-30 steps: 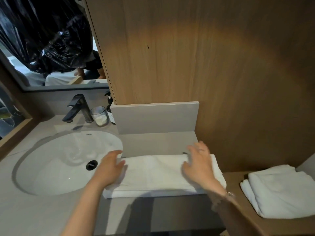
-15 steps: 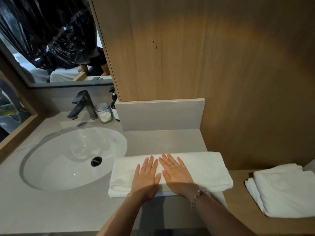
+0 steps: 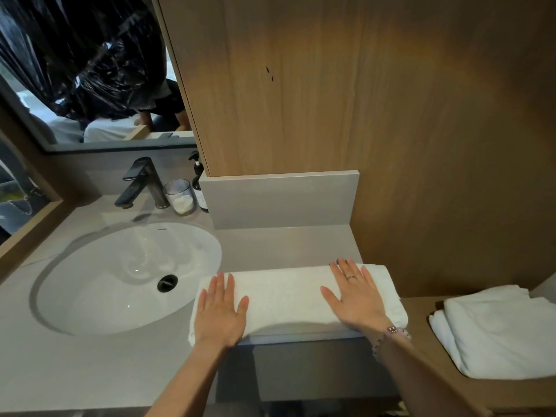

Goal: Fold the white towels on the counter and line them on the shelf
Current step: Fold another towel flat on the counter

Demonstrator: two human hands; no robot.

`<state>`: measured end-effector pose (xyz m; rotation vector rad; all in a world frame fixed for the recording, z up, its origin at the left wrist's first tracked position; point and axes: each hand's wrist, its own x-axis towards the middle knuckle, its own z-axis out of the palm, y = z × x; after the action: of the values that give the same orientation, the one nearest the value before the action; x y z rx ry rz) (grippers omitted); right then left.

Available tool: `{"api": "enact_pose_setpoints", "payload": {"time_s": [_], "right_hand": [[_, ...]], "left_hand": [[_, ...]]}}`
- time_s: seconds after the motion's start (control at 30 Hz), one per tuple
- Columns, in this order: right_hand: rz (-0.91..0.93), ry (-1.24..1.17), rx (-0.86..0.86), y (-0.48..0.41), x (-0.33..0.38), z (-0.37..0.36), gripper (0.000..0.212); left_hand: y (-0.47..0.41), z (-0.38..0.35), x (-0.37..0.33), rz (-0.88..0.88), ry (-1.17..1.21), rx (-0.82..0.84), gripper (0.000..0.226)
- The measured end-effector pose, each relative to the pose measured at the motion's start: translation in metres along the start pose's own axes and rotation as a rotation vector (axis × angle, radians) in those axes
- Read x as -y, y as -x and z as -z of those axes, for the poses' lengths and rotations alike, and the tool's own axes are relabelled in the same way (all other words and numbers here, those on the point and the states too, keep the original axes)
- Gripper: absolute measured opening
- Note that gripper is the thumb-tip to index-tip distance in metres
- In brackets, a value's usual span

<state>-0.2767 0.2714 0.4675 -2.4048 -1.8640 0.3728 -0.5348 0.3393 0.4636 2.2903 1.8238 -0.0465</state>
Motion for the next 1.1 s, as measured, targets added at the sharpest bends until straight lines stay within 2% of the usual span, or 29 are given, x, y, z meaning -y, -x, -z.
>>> {"api": "enact_pose_setpoints", "payload": {"time_s": [0.07,0.17,0.23,0.3,0.43,0.53,0.6,0.67,0.77,0.9,0.97,1.1], "right_hand": [[-0.024,-0.003,0.034,-0.003,0.002,0.005,0.119],[-0.089,-0.029,0.125,-0.014,0.014,0.019,0.078],[-0.070,-0.071,0.180,-0.026,0.030,0.030,0.072],[0.012,-0.116,0.236,-0.037,0.053,0.038,0.067],[0.105,-0.162,0.321,-0.052,0.097,0.032,0.060],[0.108,-0.148,0.349,-0.057,0.114,0.026,0.062],[0.090,-0.178,0.368,-0.060,0.118,0.028,0.066],[0.075,-0.301,0.371,-0.066,0.118,0.034,0.060],[0.036,-0.673,0.327,-0.074,0.116,0.051,0.034],[0.108,-0.902,0.284,-0.074,0.122,0.095,0.015],[0.154,-0.956,0.273,-0.072,0.123,0.120,0.006],[0.200,-0.917,0.120,-0.072,0.110,0.163,0.010]], "left_hand": [[0.002,0.005,0.005,0.139,0.003,0.021,0.070],[0.000,0.018,0.012,0.336,0.126,0.064,0.081],[0.000,0.025,0.014,0.396,0.192,0.003,0.086],[0.002,0.029,0.013,0.437,0.226,-0.069,0.080],[0.005,0.032,0.017,0.517,0.497,0.008,0.055],[0.006,0.035,0.021,0.476,0.794,-0.026,0.028],[0.007,0.040,0.023,0.422,0.895,-0.117,0.026],[0.006,0.053,0.022,0.350,0.958,-0.216,0.024],[0.000,0.082,0.016,0.193,0.985,-0.314,0.021],[-0.012,0.122,0.000,0.038,0.923,-0.365,0.020],[-0.019,0.139,-0.010,-0.033,0.892,-0.388,0.019],[-0.033,0.172,-0.031,-0.141,0.898,-0.488,0.028]]}}
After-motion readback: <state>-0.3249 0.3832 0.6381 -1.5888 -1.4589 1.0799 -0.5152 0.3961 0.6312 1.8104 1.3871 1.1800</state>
